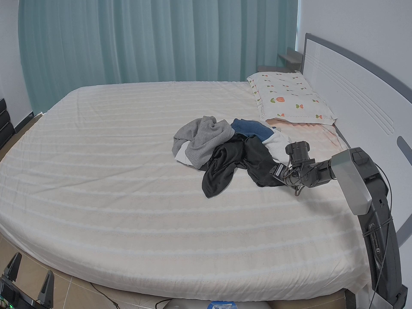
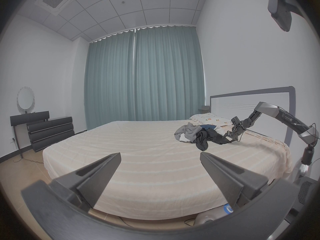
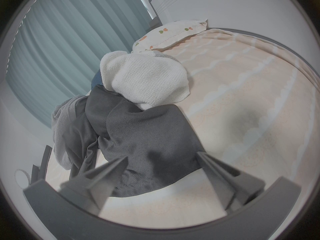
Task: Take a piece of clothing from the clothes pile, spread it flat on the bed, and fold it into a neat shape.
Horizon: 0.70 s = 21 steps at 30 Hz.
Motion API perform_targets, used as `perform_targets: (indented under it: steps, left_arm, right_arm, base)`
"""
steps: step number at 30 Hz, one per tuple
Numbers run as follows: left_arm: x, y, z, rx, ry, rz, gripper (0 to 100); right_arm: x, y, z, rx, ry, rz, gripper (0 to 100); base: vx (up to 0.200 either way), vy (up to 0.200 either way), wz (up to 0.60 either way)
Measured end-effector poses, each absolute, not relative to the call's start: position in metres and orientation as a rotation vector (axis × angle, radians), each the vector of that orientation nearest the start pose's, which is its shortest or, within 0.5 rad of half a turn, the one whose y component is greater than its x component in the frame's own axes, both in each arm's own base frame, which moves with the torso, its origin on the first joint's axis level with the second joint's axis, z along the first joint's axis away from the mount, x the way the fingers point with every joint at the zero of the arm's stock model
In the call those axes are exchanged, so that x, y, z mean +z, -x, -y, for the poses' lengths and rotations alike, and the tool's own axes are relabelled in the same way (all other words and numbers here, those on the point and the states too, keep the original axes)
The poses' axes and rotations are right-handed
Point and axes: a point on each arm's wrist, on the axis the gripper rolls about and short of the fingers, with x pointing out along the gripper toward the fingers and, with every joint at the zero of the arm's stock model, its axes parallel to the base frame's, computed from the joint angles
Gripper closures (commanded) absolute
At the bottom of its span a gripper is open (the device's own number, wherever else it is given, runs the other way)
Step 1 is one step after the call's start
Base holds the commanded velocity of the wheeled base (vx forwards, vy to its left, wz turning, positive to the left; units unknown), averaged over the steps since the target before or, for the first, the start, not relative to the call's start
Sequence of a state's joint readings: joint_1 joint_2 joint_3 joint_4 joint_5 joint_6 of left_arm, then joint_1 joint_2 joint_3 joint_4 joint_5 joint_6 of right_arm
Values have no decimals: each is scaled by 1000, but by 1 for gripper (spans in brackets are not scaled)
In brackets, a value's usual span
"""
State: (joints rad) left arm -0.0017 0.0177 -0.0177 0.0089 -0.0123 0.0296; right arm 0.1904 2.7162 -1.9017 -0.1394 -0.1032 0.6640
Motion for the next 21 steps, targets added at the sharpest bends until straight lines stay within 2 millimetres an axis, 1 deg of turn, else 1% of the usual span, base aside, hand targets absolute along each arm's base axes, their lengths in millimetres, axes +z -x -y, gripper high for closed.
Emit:
perform_targets:
  steps: [5, 8, 12, 16, 20, 21]
  left_arm:
    - [80, 23, 0, -15, -27, -9, 0]
    - [80, 23, 0, -15, -23, -9, 0]
    - [80, 23, 0, -15, -22, -9, 0]
    - [80, 23, 0, -15, -21, -9, 0]
    - [80, 23, 0, -16, -22, -9, 0]
    - [80, 23, 0, -16, -23, -9, 0]
  right_arm:
    - [-15, -515, -100, -136, -539, -676, 100]
    - [-11, -513, -101, -128, -548, -669, 100]
    - [-9, -506, -103, -112, -551, -669, 100]
    - [-7, -490, -105, -62, -555, -652, 100]
    - [1, -479, -97, -31, -555, -617, 100]
    - [3, -477, -93, -33, -554, -615, 0]
  base:
    - [0, 0, 0]
    - [0, 0, 0]
    - [0, 0, 0]
    - [0, 0, 0]
    - [0, 0, 0]
    - [0, 0, 0]
